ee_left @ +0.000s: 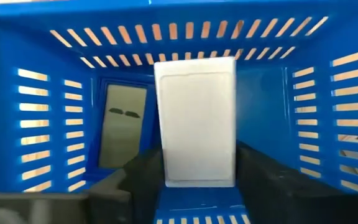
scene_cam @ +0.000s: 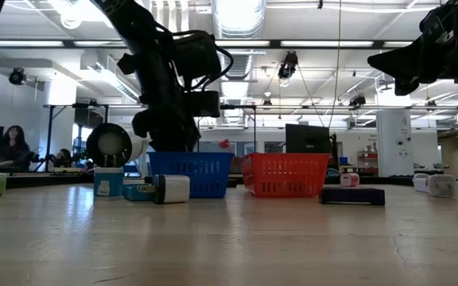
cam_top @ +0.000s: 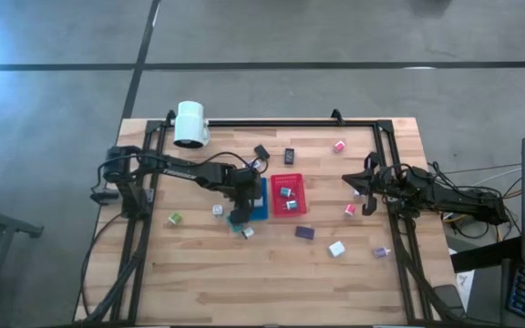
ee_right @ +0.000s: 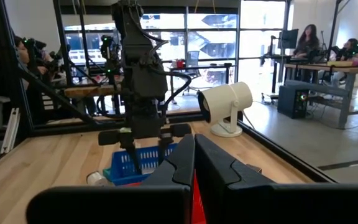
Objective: Pick & Place Office items
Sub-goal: Put the top white digital clock into the blue bin, then put the bottom white adaptor into the red bin
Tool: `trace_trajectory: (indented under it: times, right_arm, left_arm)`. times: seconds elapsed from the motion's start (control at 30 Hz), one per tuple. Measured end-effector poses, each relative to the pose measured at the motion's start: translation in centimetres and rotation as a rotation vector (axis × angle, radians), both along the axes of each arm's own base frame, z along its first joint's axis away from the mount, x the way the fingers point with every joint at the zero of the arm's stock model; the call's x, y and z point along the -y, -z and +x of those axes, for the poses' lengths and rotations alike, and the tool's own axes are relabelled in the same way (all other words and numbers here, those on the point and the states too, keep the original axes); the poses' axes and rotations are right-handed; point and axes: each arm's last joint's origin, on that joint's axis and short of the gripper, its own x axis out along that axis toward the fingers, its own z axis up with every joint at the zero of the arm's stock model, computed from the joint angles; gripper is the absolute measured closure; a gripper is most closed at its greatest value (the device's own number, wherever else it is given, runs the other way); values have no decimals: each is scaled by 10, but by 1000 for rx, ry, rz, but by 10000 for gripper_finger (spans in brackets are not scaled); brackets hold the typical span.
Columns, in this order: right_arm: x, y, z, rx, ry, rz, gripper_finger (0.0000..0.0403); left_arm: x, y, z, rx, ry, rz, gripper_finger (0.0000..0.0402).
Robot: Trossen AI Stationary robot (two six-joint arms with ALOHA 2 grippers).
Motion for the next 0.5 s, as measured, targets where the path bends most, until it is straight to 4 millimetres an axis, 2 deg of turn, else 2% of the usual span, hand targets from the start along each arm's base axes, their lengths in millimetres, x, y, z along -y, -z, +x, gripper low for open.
trace_trajectory:
  times: [0.1,0.23,0.37,0.5]
  right_arm:
    - [0,0,0,0,0,0,394]
    - [0,0,0,0,0,0,394]
    - [0,0,0,-1,0,-5,394]
    - [0,0,0,-2,1,-11,394]
  left_arm:
    - [0,-1,1,3,0,0,150]
    - [0,-12,3,6,10,5,125]
    - [1,-42,-1,69,29,20,128]
    - [4,-85,-17,275,65,62,150]
